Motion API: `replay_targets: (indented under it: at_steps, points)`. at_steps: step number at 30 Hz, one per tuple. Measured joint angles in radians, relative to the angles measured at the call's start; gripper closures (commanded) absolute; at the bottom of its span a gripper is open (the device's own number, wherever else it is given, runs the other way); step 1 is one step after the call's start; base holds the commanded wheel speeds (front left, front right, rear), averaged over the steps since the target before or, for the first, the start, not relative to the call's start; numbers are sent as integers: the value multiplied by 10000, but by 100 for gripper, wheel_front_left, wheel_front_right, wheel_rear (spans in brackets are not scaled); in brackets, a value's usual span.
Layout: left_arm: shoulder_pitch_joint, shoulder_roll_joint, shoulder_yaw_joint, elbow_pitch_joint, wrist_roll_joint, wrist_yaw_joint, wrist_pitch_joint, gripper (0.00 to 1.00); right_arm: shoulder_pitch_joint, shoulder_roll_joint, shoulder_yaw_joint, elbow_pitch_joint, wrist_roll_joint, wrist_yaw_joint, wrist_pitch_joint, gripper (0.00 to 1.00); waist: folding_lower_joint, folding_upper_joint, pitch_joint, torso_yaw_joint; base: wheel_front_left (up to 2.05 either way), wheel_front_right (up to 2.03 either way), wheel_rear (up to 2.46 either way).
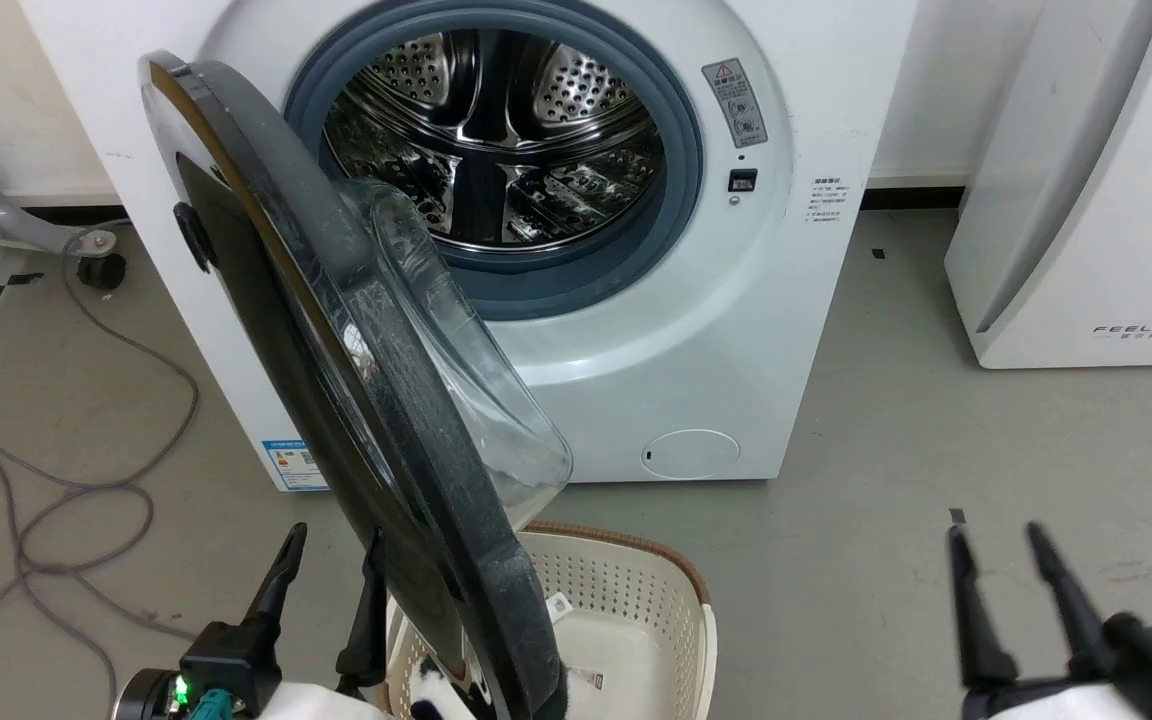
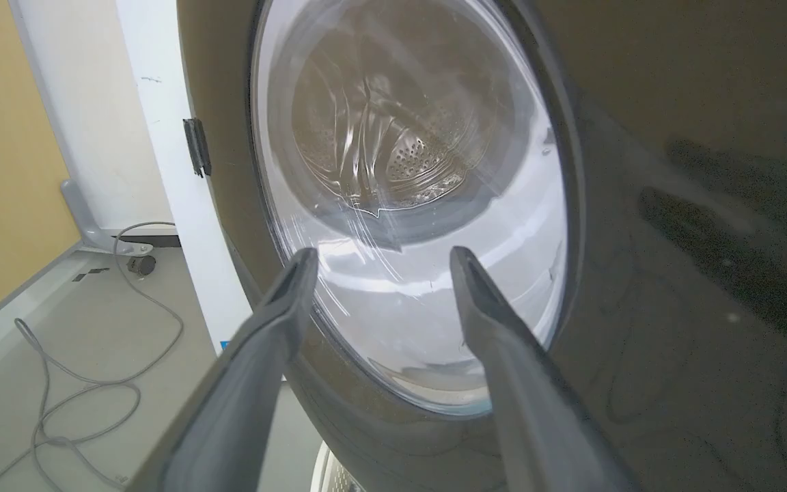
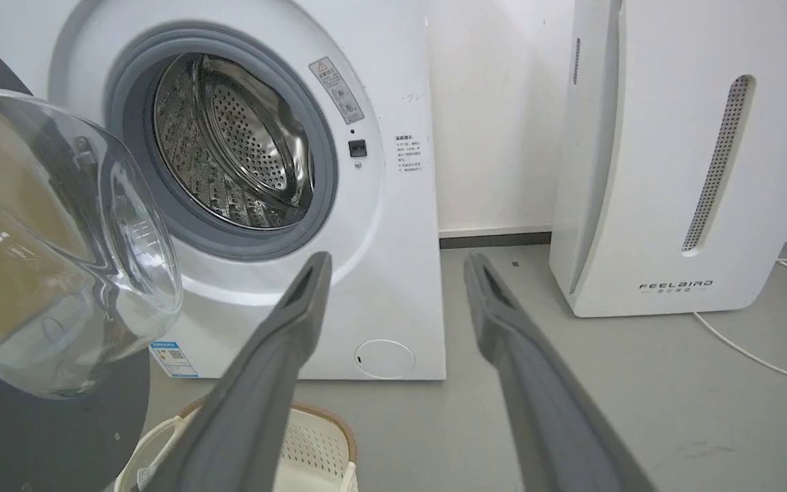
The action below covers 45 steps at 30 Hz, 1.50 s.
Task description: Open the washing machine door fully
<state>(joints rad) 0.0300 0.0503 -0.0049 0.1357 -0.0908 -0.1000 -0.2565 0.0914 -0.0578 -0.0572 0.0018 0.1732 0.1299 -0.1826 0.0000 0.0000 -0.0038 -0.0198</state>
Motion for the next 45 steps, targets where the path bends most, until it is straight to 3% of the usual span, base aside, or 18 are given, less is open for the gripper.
replay_targets:
  at_steps: [14, 15, 35, 45]
  points:
    - [-1, 0, 17, 276, 98, -84, 0, 0, 281, 35, 690, 336, -92, 0, 35, 0, 0, 0, -1, 62, 0, 0, 0]
    - [-1, 0, -15, 368, 79, -86, 0, 100, 281, 35, 725, 372, -73, 0, 31, 0, 0, 0, 6, 72, 0, 0, 0]
    - [-138, 4, 261, 240, -535, -40, 2, 100, 281, 35, 796, 602, 109, 0, -48, 0, 0, 0, -35, 126, 0, 0, 0]
    - [-850, 349, 811, -2151, -520, 460, 127, 100, 276, 36, 807, 717, 148, 0, -151, 0, 0, 0, -71, 138, 0, 0, 0]
